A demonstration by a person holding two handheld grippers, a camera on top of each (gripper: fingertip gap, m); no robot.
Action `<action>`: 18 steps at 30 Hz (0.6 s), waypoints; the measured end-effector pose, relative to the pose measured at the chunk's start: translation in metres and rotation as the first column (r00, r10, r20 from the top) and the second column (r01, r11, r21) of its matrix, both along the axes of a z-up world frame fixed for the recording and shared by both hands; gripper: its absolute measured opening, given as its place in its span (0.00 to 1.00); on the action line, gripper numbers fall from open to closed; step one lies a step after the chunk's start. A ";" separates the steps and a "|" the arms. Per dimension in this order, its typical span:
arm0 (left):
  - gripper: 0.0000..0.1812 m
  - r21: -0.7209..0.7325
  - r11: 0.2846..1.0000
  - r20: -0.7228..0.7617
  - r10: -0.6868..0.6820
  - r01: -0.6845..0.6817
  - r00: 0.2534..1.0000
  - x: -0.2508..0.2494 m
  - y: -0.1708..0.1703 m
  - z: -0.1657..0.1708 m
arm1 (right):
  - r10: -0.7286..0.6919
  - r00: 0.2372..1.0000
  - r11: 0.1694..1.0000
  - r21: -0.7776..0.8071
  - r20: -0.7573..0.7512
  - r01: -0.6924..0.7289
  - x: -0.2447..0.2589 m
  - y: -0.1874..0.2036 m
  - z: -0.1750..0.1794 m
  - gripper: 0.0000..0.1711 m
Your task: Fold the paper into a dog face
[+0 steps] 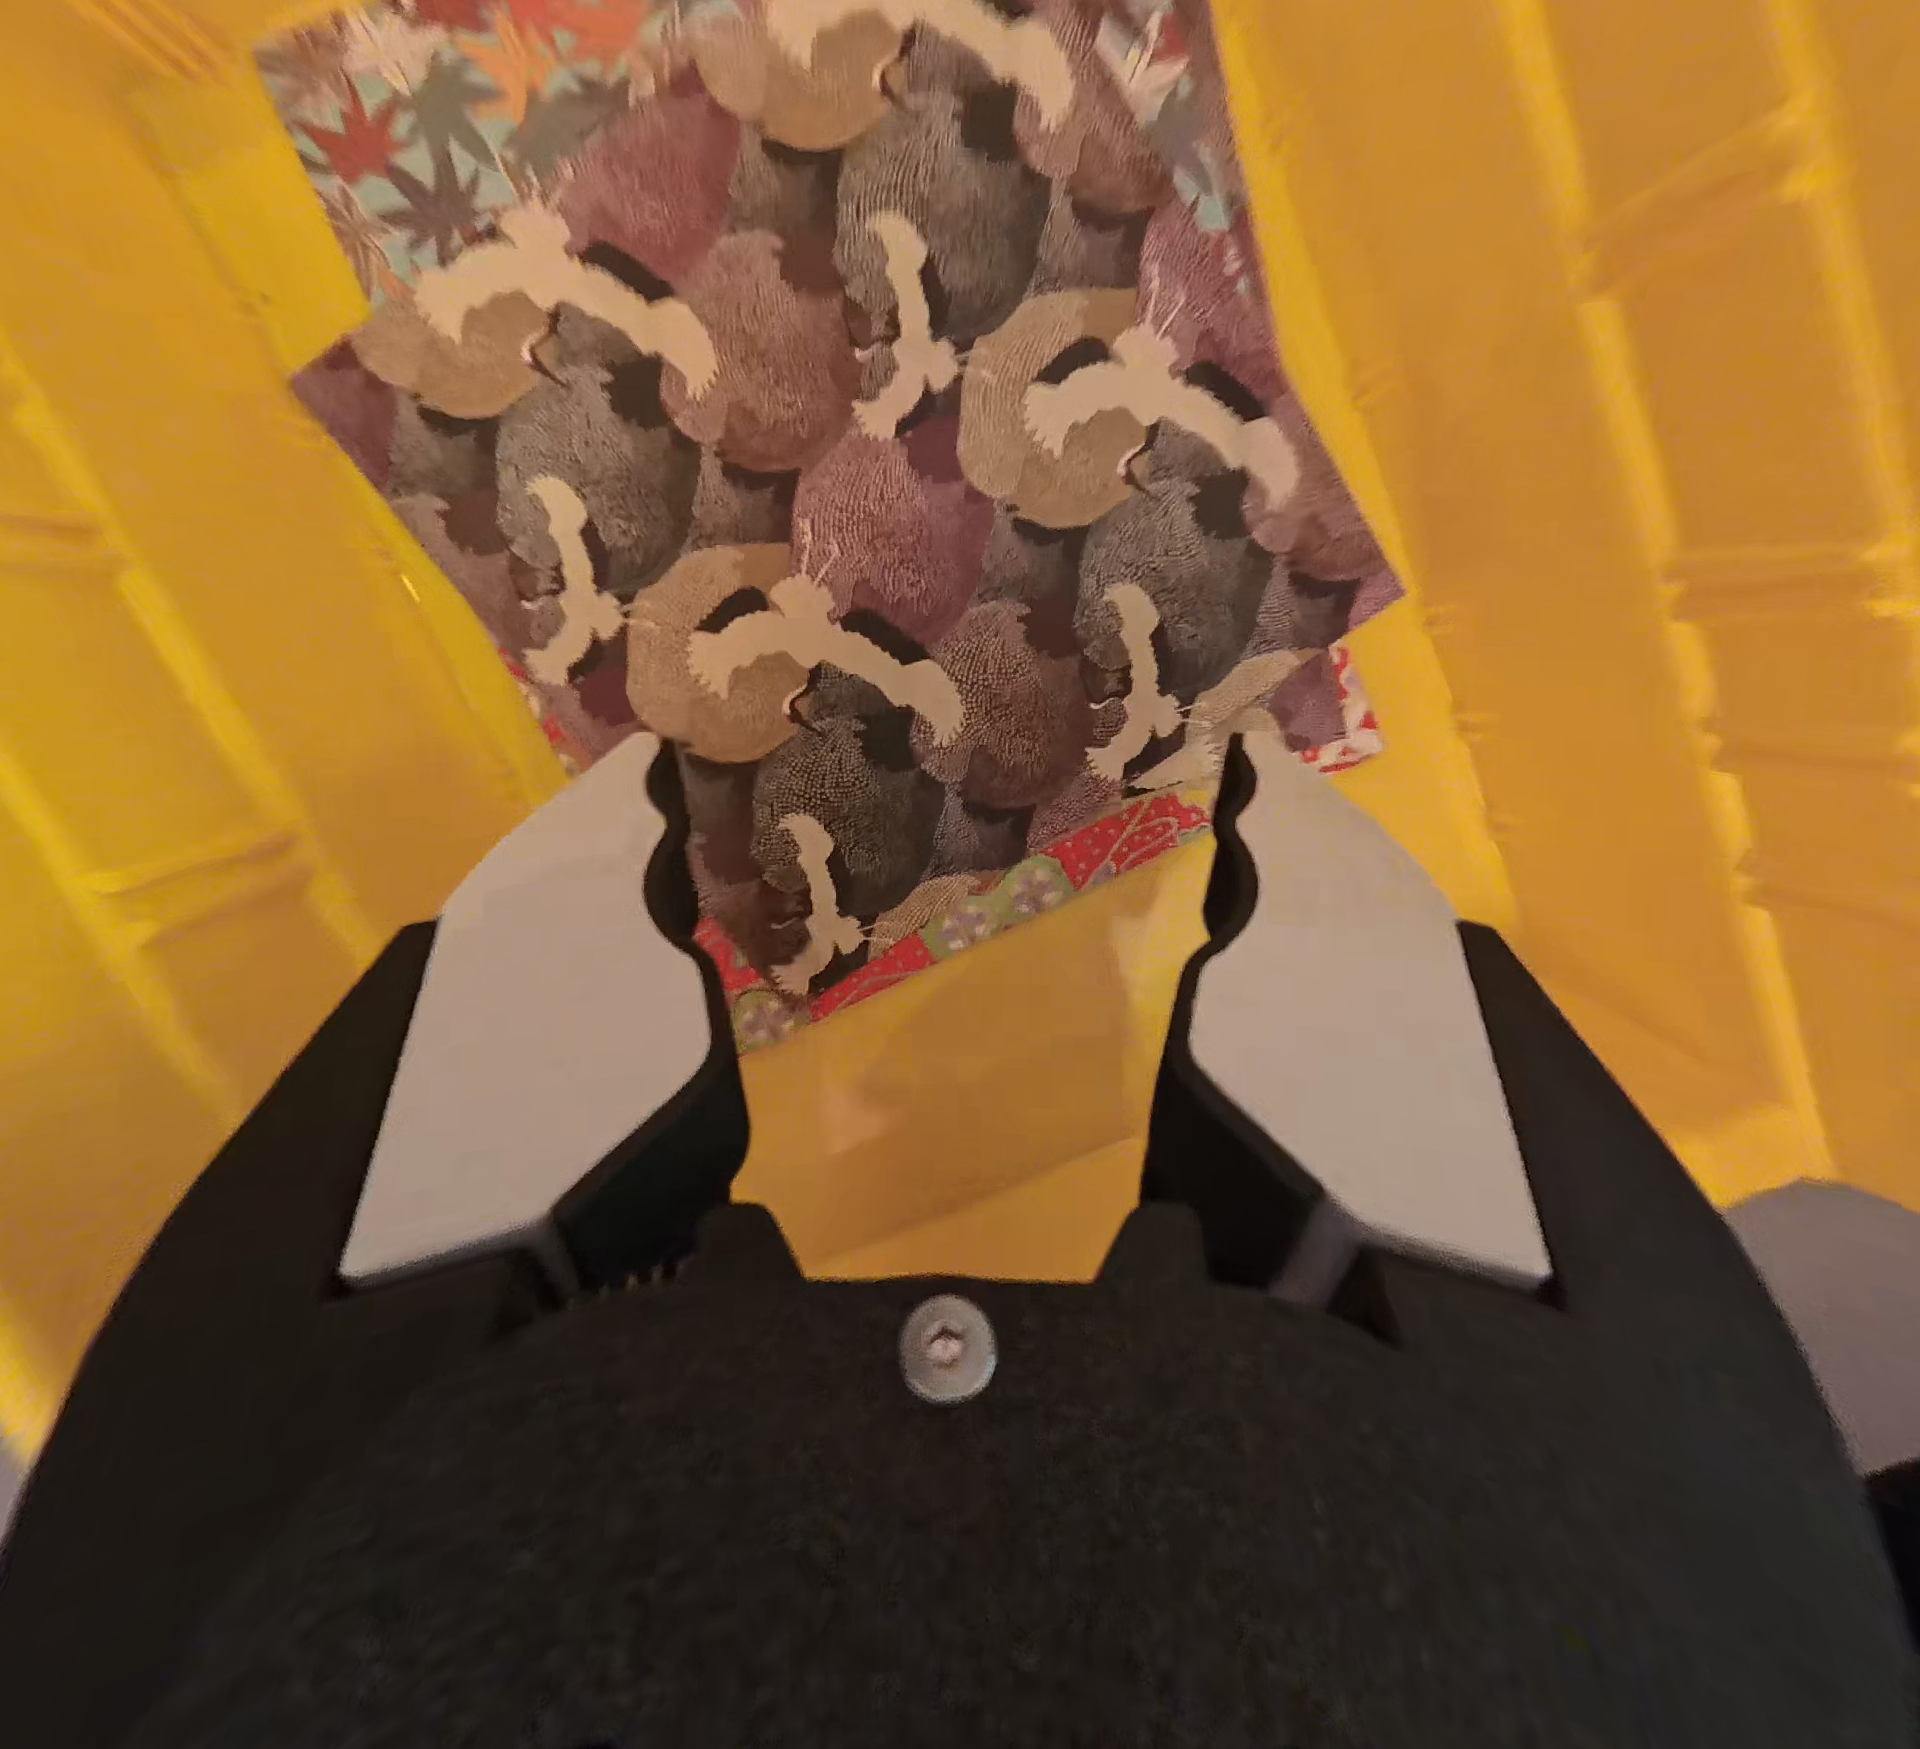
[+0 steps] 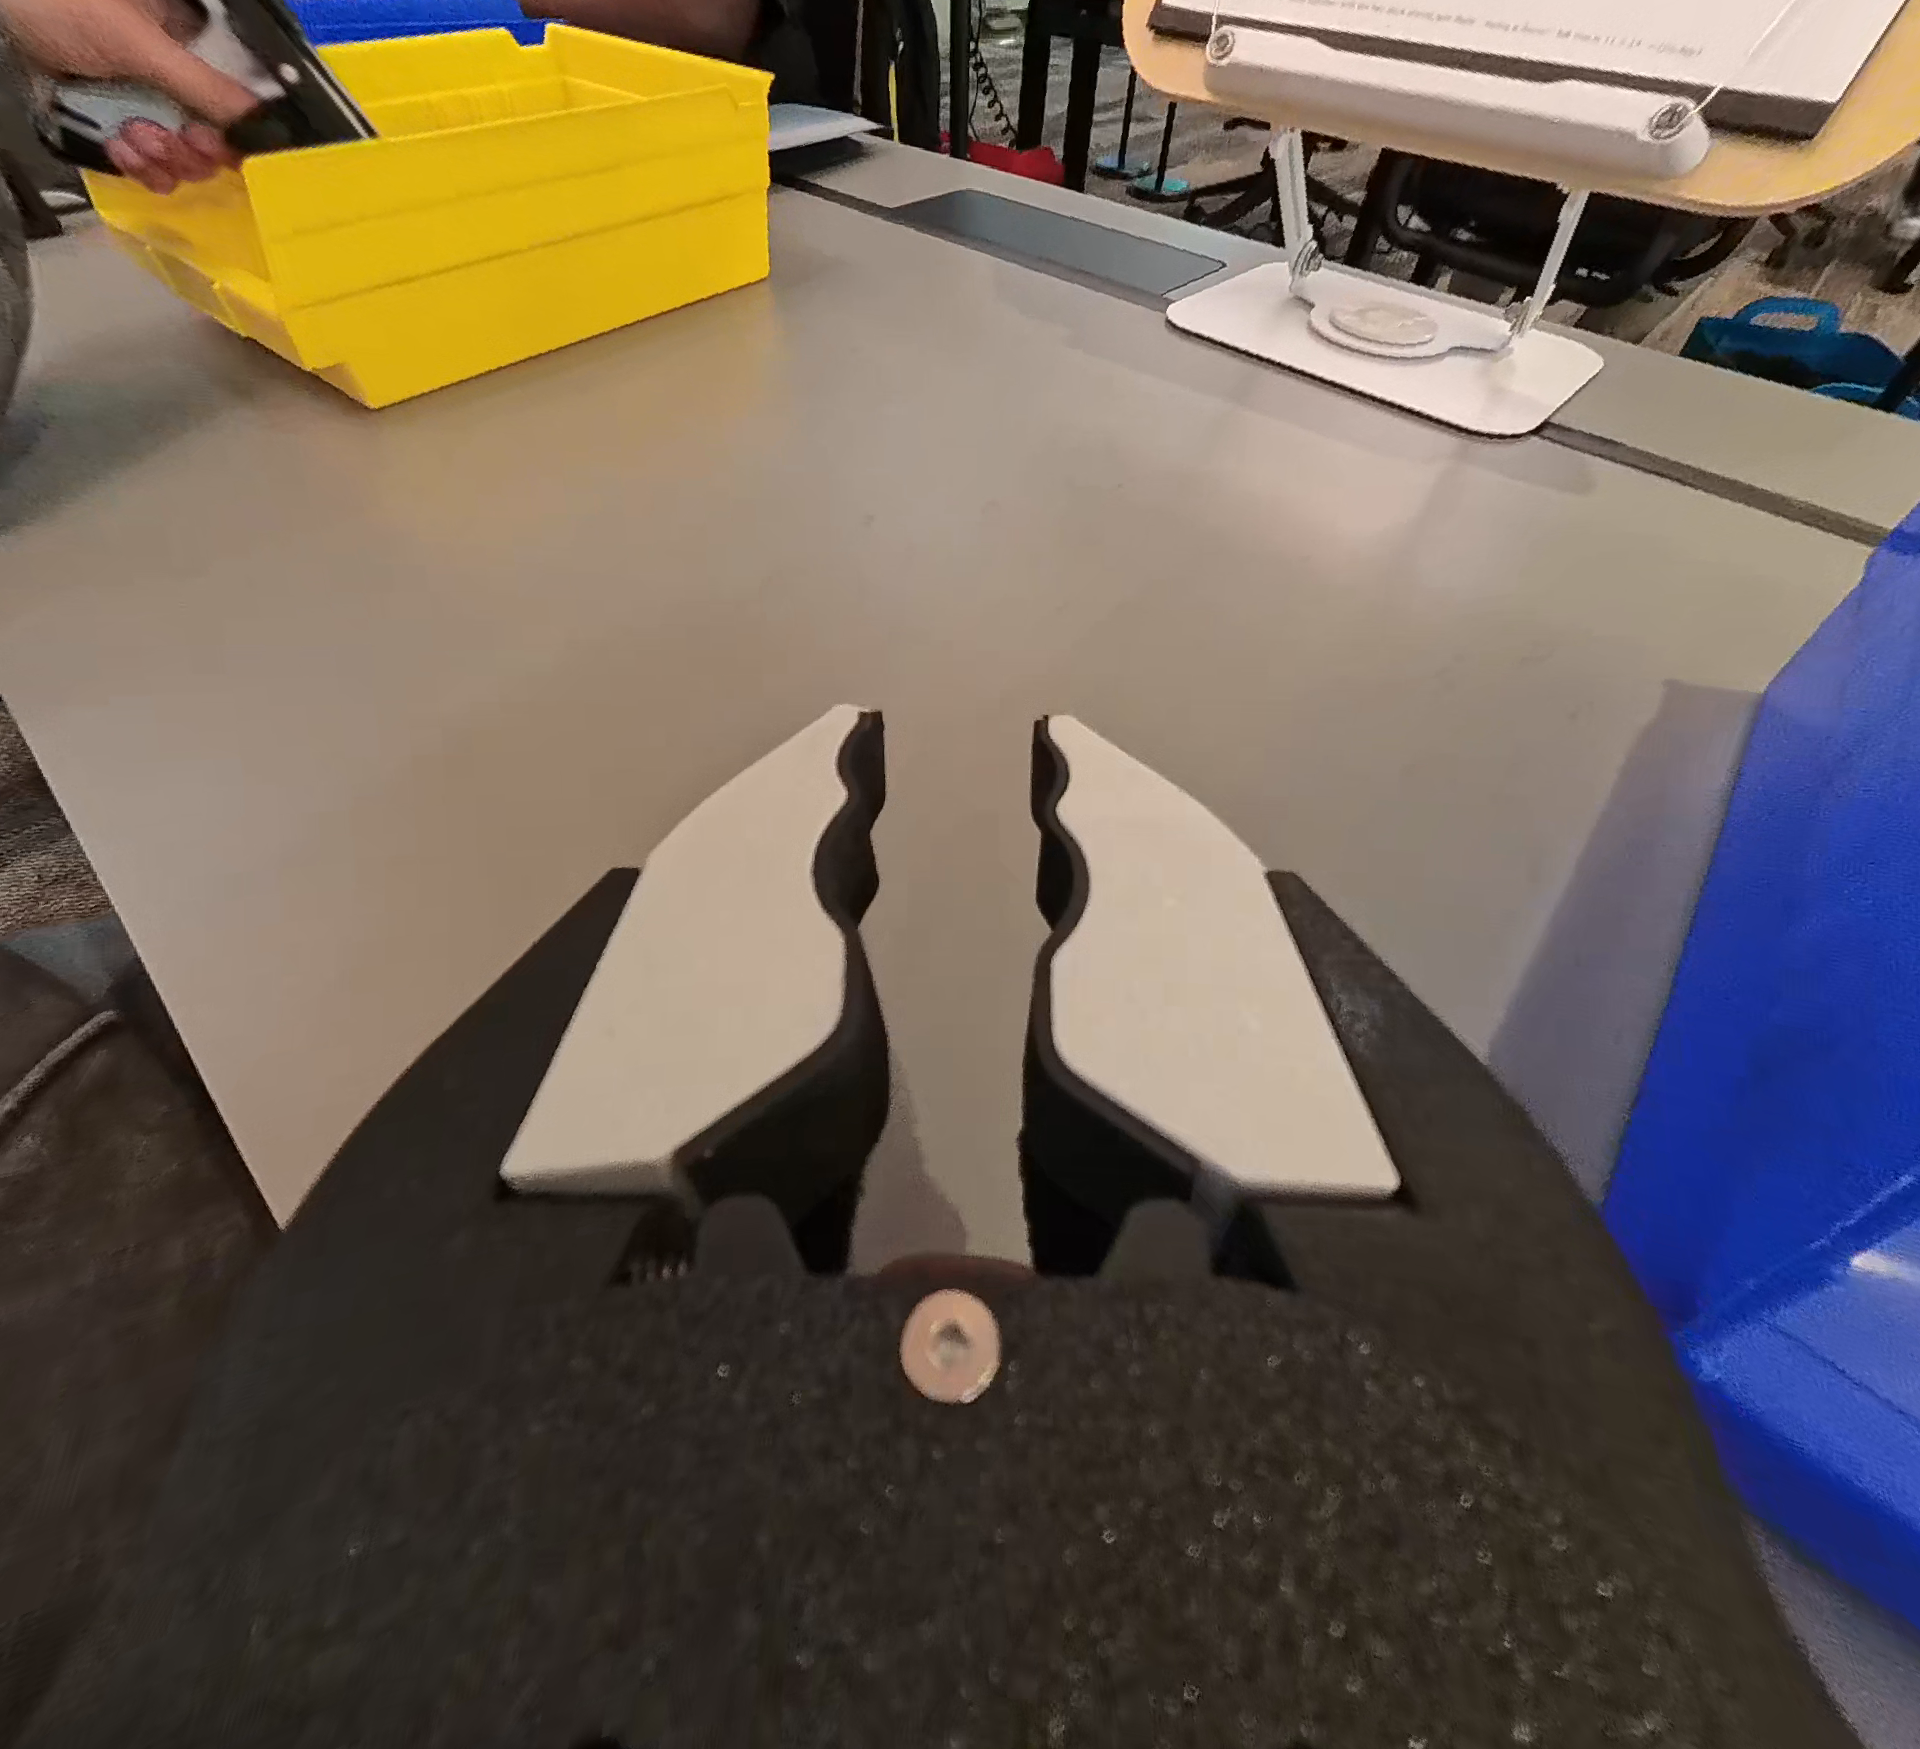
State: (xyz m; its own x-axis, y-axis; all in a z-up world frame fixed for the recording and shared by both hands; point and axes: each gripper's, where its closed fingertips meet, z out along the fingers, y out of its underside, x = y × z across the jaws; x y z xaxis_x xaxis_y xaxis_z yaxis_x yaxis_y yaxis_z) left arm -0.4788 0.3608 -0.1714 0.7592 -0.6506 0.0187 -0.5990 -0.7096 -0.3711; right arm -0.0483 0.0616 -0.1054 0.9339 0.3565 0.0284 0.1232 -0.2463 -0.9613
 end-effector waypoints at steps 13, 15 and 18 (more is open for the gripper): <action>0.40 0.034 0.996 -0.263 -0.065 0.076 0.963 -0.027 -0.016 -0.002 | -0.004 1.000 1.000 -0.009 -0.003 0.003 0.008 -0.006 -0.003 0.15; 0.41 0.107 0.965 -0.378 -0.182 0.238 0.908 -0.029 -0.013 0.004 | -0.002 1.000 1.000 -0.011 0.003 0.002 0.008 -0.006 -0.004 0.15; 0.40 0.194 0.881 -0.482 -0.297 0.431 0.824 -0.018 -0.010 0.006 | 0.001 1.000 1.000 -0.017 0.006 -0.001 0.007 -0.006 -0.005 0.15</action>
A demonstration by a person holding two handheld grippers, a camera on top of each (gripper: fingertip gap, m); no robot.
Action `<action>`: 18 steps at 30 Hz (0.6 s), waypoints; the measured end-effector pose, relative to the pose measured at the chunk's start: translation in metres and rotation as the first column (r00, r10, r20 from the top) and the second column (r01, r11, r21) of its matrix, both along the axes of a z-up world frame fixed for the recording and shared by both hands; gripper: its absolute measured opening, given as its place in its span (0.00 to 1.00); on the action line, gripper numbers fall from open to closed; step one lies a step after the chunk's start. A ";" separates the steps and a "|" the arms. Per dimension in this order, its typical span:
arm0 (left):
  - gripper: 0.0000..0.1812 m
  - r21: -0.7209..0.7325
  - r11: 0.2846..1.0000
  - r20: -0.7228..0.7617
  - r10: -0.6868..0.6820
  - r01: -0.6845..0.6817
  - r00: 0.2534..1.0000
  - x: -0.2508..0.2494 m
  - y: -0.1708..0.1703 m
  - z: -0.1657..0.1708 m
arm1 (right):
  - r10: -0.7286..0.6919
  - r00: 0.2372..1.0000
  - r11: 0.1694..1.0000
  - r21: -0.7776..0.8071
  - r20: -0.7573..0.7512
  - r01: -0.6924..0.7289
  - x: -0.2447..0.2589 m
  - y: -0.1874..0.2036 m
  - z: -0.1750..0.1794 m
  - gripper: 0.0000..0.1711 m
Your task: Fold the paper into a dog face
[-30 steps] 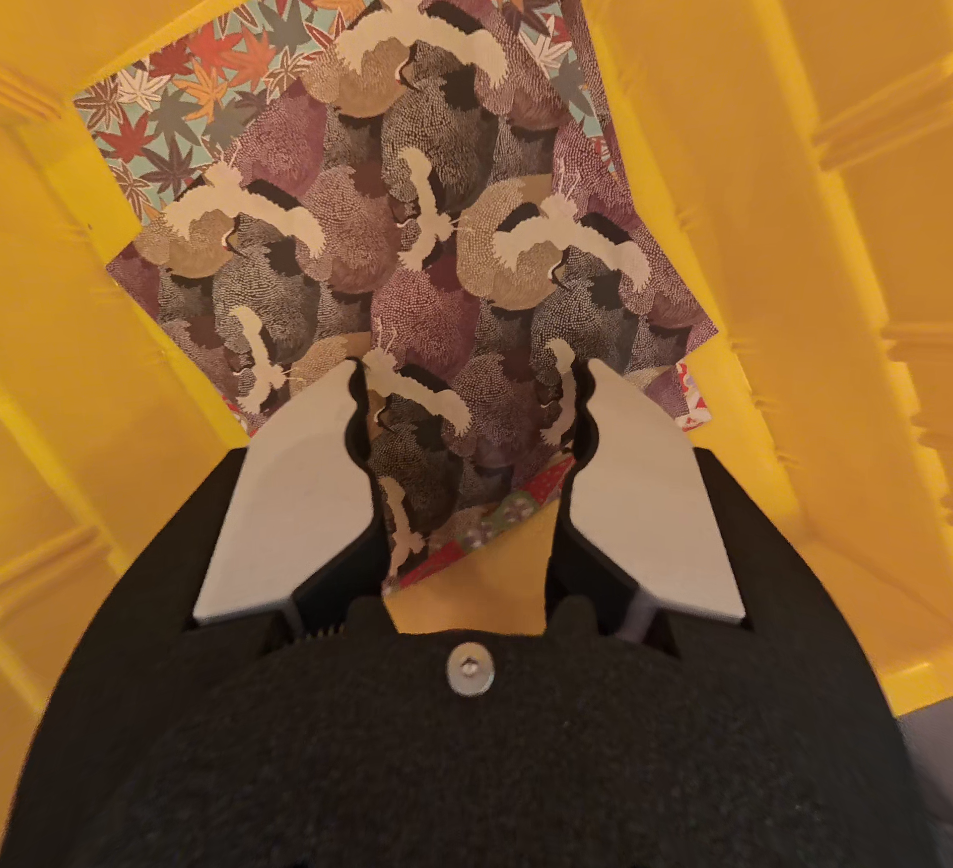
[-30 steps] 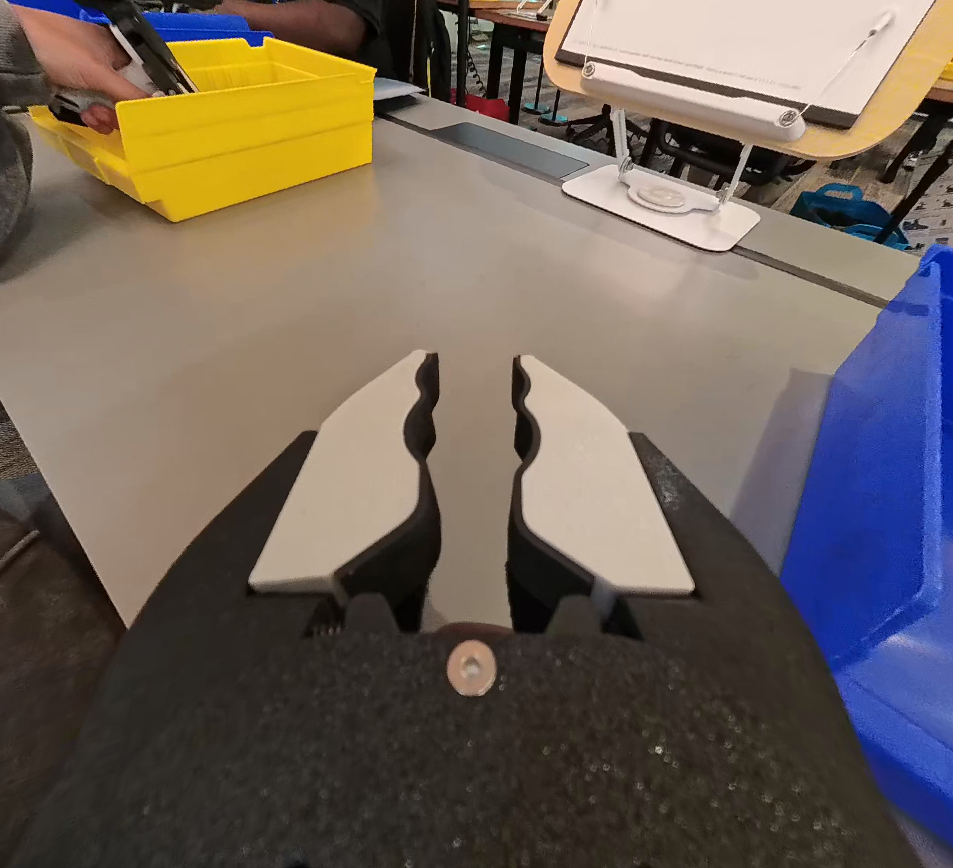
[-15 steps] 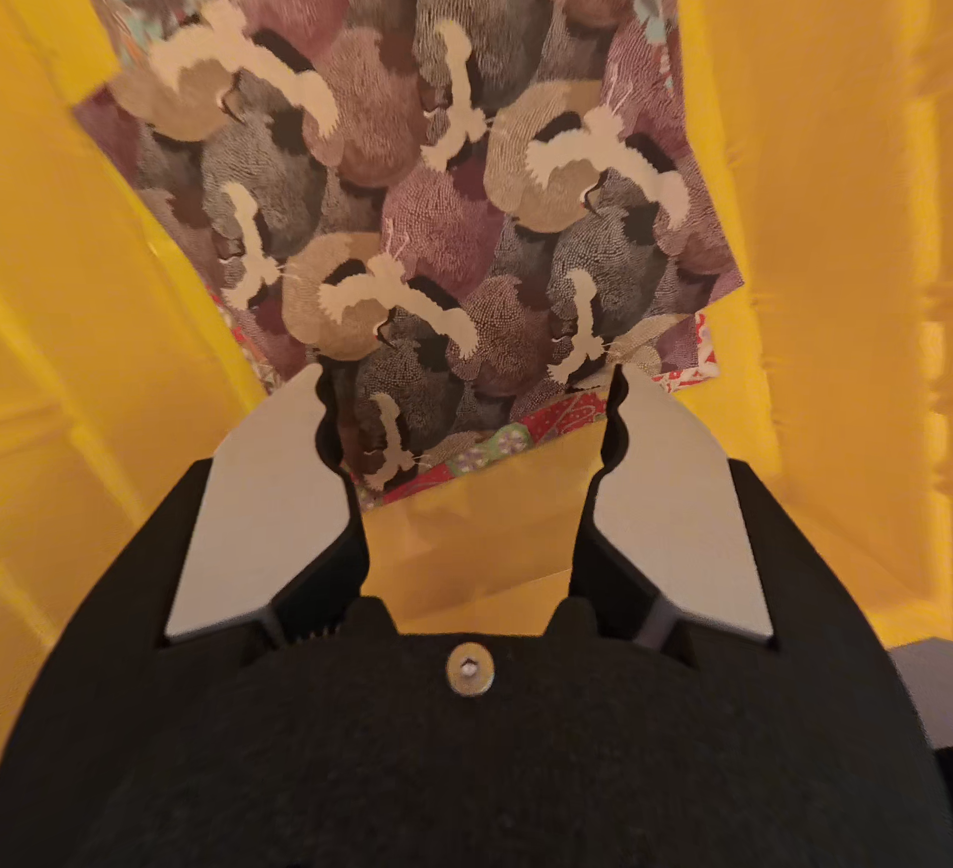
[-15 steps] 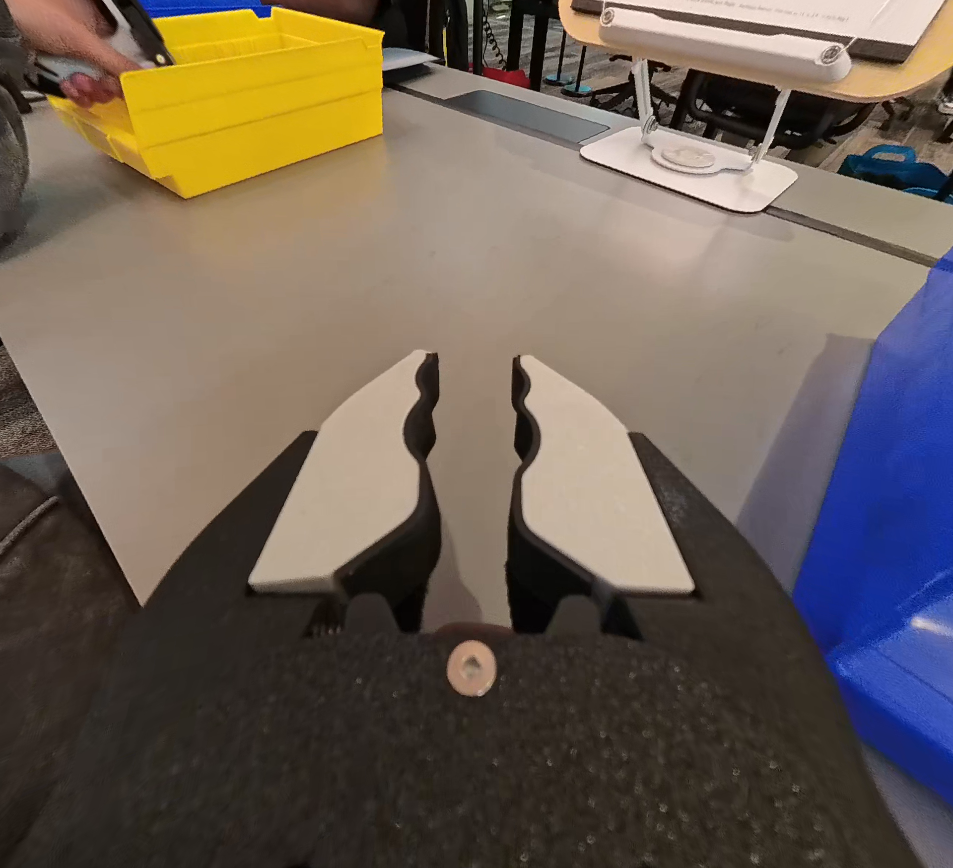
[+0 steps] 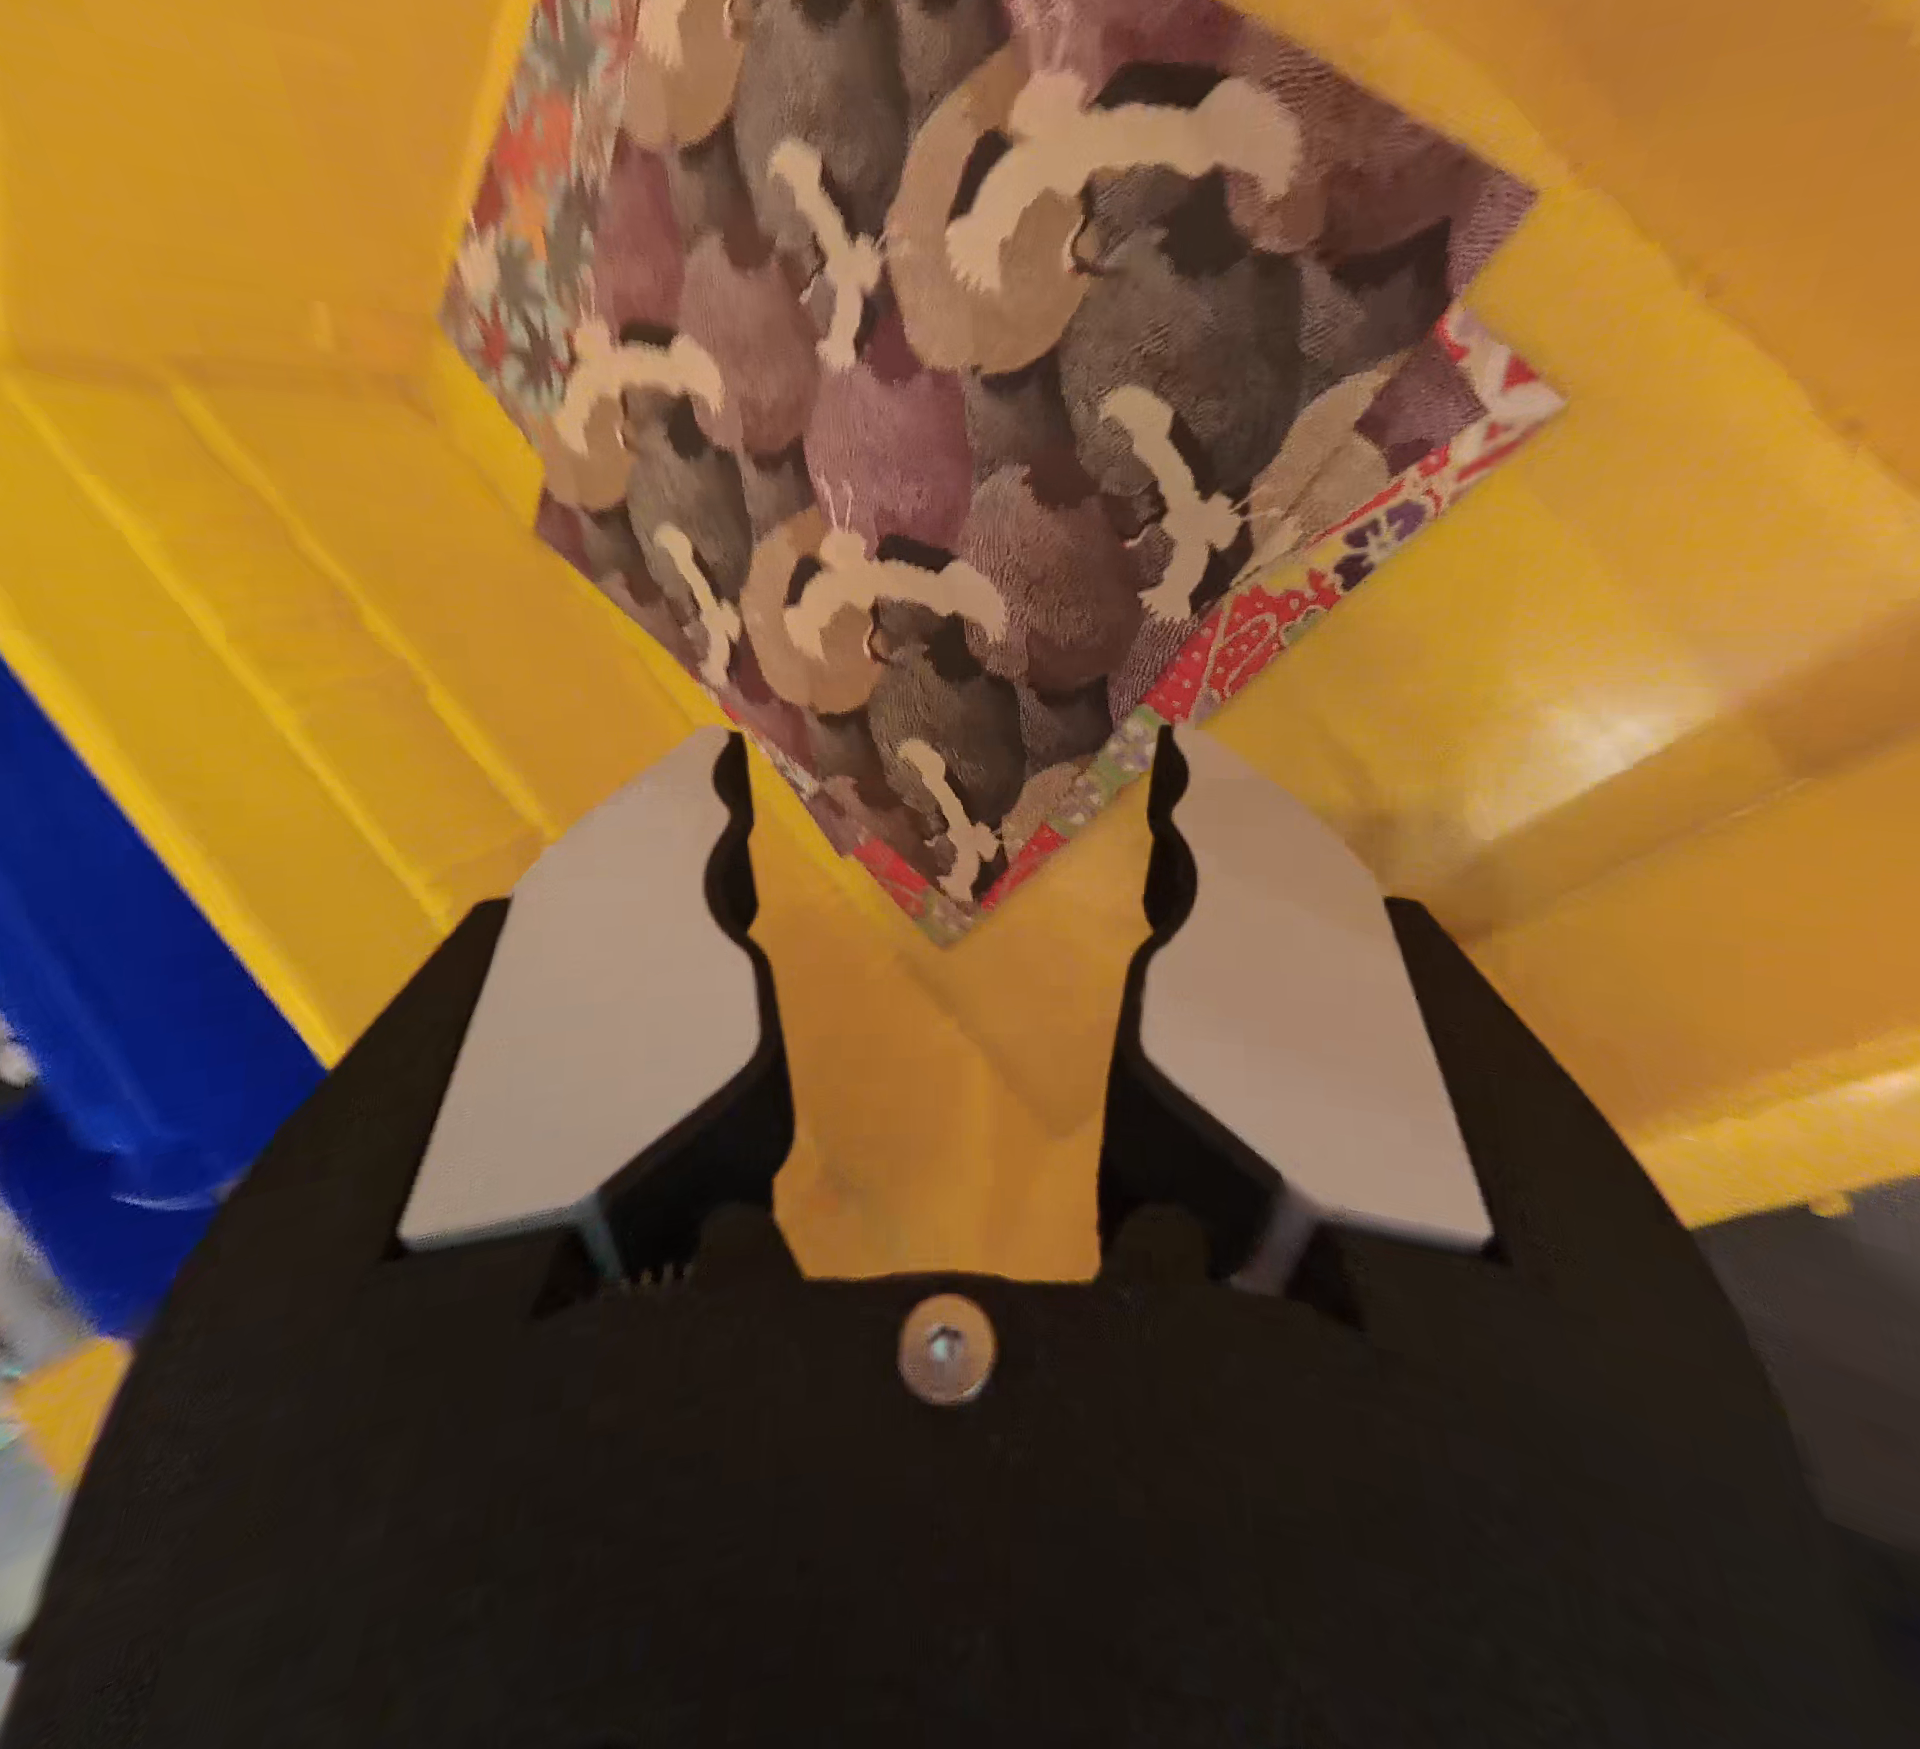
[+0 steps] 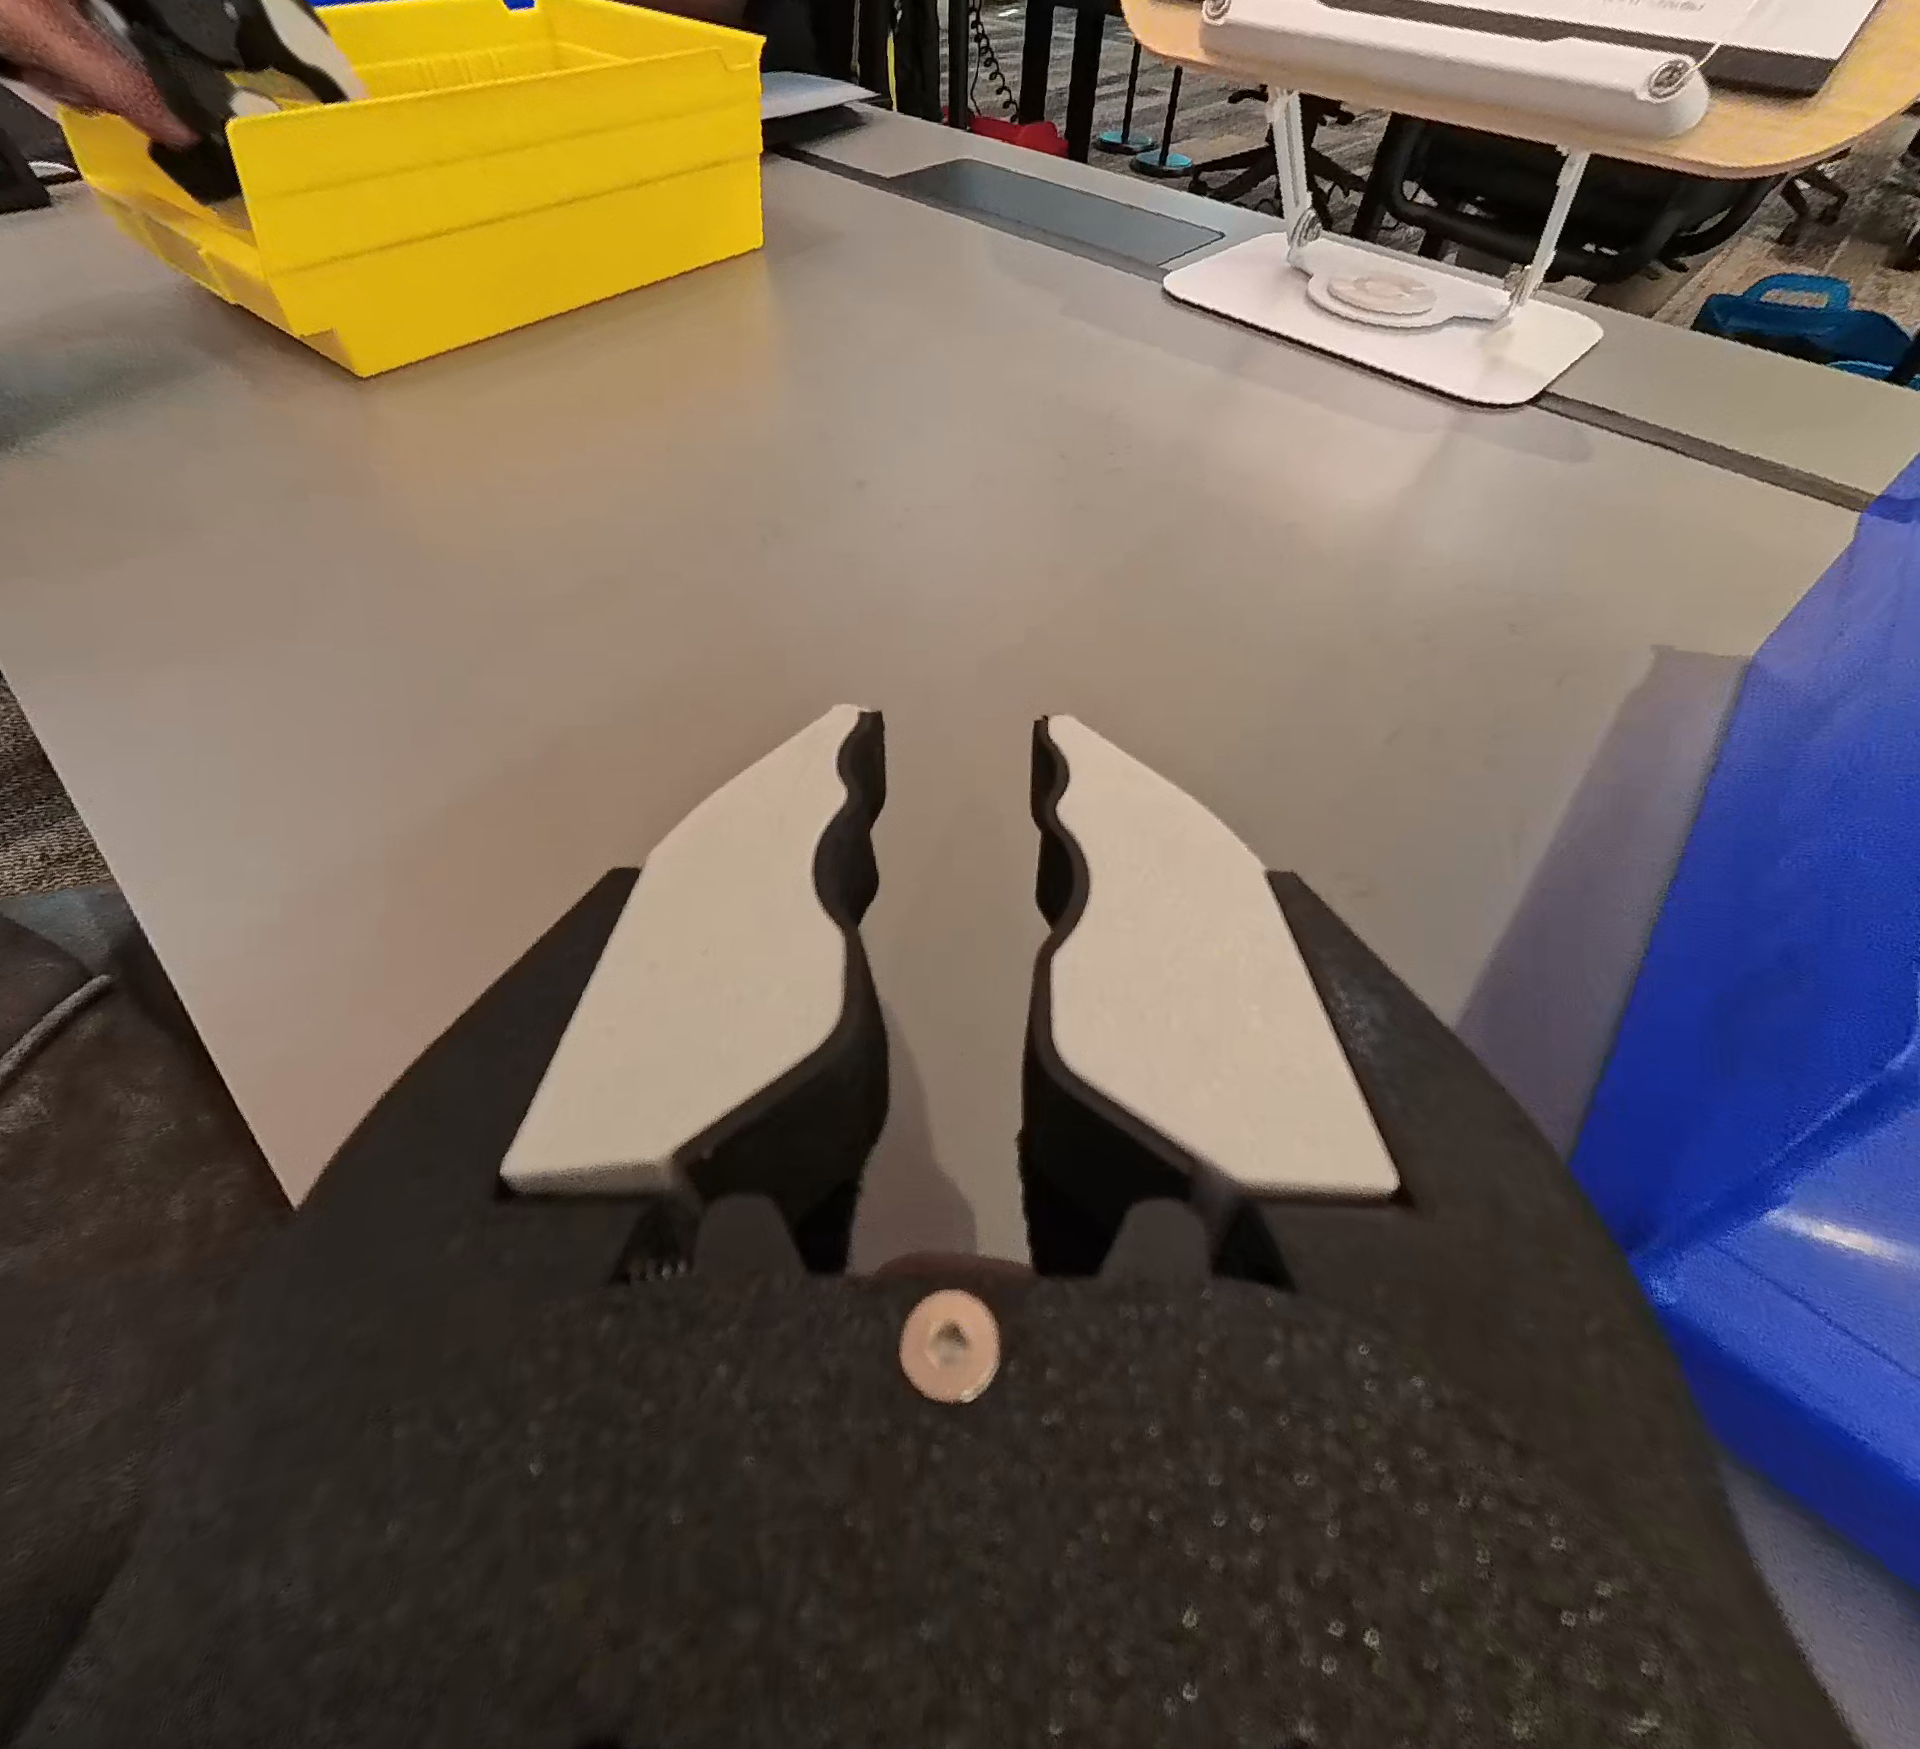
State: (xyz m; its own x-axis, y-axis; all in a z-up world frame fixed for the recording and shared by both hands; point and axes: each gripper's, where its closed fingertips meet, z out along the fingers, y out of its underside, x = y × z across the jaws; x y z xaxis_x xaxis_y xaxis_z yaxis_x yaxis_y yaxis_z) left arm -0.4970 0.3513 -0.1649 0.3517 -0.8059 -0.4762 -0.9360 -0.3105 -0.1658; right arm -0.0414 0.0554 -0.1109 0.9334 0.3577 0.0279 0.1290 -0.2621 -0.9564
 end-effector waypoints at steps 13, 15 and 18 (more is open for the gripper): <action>0.21 -0.010 0.984 -0.021 -0.177 0.177 0.984 0.008 -0.011 -0.014 | 0.000 1.000 1.000 -0.011 -0.003 0.000 0.000 -0.003 -0.002 0.15; 0.18 -0.013 0.983 -0.019 -0.184 0.184 0.983 0.009 -0.013 -0.015 | 0.004 1.000 1.000 -0.013 0.002 -0.004 -0.001 -0.002 -0.003 0.15; 0.11 0.011 0.979 -0.059 -0.201 0.202 0.978 0.007 -0.011 -0.017 | 0.006 1.000 1.000 -0.011 0.005 -0.006 -0.002 -0.003 -0.002 0.15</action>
State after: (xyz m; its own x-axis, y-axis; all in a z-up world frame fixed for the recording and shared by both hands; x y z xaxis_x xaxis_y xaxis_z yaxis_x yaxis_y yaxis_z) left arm -0.4899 0.3402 -0.1820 0.1547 -0.8489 -0.5054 -0.9872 -0.1123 -0.1135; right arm -0.0433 0.0521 -0.1133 0.9311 0.3637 0.0286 0.1355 -0.2722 -0.9527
